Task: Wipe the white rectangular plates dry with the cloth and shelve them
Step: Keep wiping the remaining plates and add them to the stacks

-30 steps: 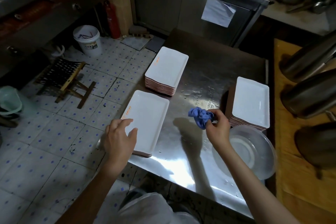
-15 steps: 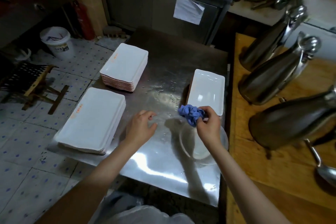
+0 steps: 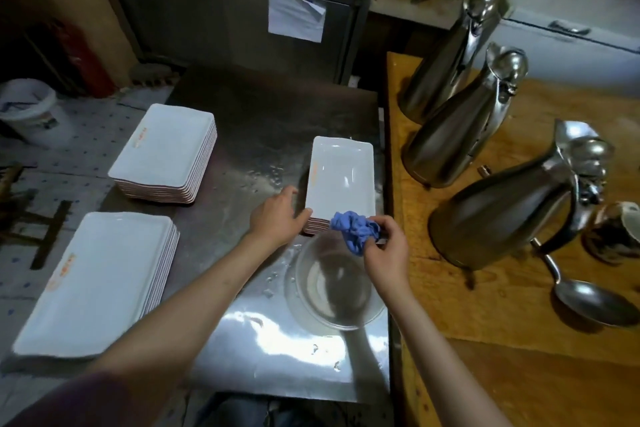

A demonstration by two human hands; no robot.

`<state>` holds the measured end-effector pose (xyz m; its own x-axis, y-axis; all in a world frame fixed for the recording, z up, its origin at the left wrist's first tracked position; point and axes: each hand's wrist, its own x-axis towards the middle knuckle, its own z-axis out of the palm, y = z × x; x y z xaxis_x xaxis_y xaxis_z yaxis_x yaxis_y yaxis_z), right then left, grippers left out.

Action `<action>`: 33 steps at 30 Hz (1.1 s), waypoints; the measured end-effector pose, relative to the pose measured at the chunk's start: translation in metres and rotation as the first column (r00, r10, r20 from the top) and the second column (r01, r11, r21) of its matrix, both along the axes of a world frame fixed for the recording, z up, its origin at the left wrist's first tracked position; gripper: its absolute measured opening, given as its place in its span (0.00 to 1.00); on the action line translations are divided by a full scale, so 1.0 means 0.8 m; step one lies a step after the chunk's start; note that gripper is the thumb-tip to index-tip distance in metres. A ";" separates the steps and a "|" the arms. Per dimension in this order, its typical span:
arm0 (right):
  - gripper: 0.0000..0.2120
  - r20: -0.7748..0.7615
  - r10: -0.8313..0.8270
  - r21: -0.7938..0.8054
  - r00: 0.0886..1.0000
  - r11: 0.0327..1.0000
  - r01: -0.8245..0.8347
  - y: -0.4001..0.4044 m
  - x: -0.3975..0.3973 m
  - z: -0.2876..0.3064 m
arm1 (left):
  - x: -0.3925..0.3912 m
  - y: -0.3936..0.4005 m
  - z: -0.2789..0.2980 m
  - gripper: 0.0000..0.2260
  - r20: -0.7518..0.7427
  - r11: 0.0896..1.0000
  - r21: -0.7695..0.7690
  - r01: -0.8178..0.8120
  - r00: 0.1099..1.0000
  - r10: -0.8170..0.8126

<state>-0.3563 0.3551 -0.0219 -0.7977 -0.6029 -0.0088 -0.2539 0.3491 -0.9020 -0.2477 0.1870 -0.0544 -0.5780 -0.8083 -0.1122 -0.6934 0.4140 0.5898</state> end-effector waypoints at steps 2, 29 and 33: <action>0.15 0.014 -0.033 -0.006 0.999 0.999 0.033 0.001 0.001 0.001 | -0.017 -0.013 -0.006 0.25 0.041 1.000 0.025 0.011 0.999 -0.012; 0.17 0.083 -0.284 0.011 0.955 0.959 0.284 0.016 0.003 0.000 | -0.046 -0.064 -0.015 0.15 -0.133 0.937 0.341 0.074 0.991 -0.030; 0.16 0.080 -0.277 -0.005 0.958 0.961 0.278 0.020 0.002 0.004 | -0.038 -0.063 -0.008 0.14 -0.137 0.927 0.368 0.076 0.990 -0.027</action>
<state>-0.3547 0.3713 -0.0185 -0.9309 -0.3586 -0.0699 -0.0778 0.3816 -0.9210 -0.2778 0.1367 -0.0607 -0.6467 -0.6916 -0.3216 -0.5864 0.1812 0.7895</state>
